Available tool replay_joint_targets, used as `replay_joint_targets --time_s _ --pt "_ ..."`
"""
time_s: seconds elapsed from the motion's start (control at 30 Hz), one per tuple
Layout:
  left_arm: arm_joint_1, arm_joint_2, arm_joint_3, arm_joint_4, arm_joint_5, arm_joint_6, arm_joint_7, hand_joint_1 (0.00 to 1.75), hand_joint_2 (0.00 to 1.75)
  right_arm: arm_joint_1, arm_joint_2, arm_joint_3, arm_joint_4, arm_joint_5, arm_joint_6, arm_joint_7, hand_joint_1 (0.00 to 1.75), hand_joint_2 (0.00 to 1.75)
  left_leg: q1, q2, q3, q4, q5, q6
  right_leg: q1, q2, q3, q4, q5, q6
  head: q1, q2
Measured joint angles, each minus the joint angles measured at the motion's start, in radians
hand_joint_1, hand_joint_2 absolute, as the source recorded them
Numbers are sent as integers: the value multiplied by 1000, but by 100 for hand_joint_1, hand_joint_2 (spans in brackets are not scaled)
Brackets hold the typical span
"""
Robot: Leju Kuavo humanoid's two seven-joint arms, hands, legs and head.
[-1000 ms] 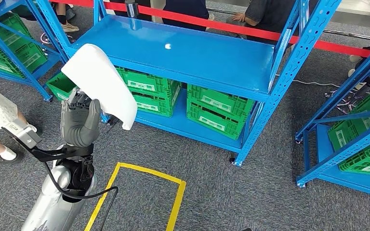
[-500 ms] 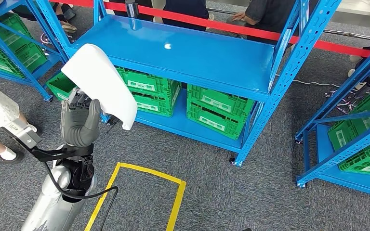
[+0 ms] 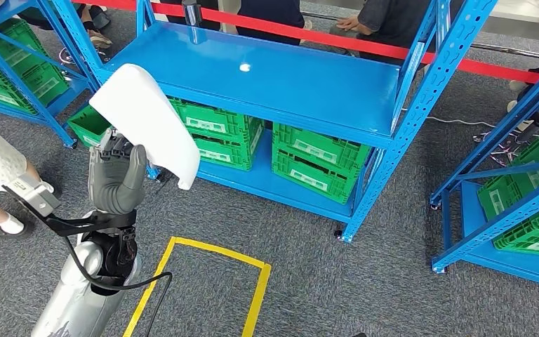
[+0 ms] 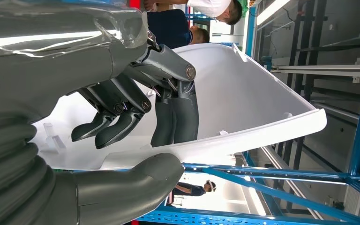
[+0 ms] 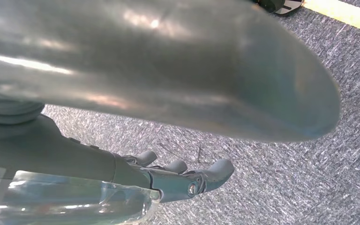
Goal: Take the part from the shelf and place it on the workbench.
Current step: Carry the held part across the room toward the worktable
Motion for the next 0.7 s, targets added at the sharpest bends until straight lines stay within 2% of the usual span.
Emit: replay_joint_targets --time_s 0.7 --pt "0 0 0 0 0 0 0 175 175 0 0 0 0 0 0 0 0 0 0 0 0 0 0 0 0 0 0 0 0 0 0 0"
